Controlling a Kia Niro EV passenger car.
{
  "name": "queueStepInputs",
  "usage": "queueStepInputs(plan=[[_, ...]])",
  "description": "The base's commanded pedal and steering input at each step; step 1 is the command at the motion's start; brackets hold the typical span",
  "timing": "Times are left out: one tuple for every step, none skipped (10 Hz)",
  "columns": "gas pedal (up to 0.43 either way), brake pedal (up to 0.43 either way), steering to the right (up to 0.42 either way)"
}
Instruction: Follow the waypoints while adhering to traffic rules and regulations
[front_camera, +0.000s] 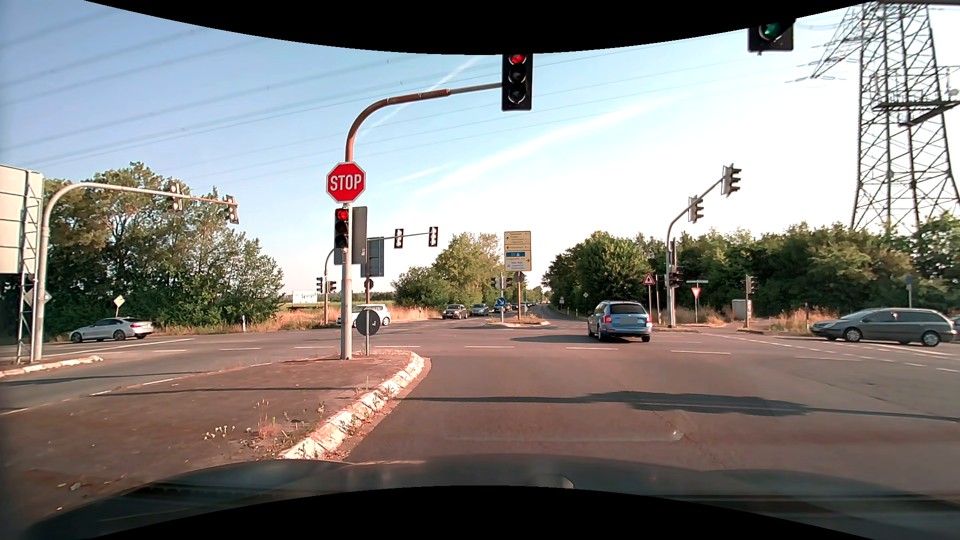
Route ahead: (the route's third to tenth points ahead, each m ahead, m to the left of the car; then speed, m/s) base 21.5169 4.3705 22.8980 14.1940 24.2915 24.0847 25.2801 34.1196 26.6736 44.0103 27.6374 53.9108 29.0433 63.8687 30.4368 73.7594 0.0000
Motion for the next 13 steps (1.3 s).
queueStepInputs(plan=[[0.0,0.287,-0.002],[0.0,0.287,-0.002],[0.0,0.287,-0.002],[0.0,0.287,-0.002],[0.0,0.287,-0.002],[0.0,0.287,-0.002],[0.0,0.287,-0.002],[0.0,0.287,-0.002],[0.0,0.287,-0.002],[0.0,0.287,-0.002],[0.0,0.287,-0.002],[0.0,0.287,-0.002],[0.0,0.287,-0.002]])
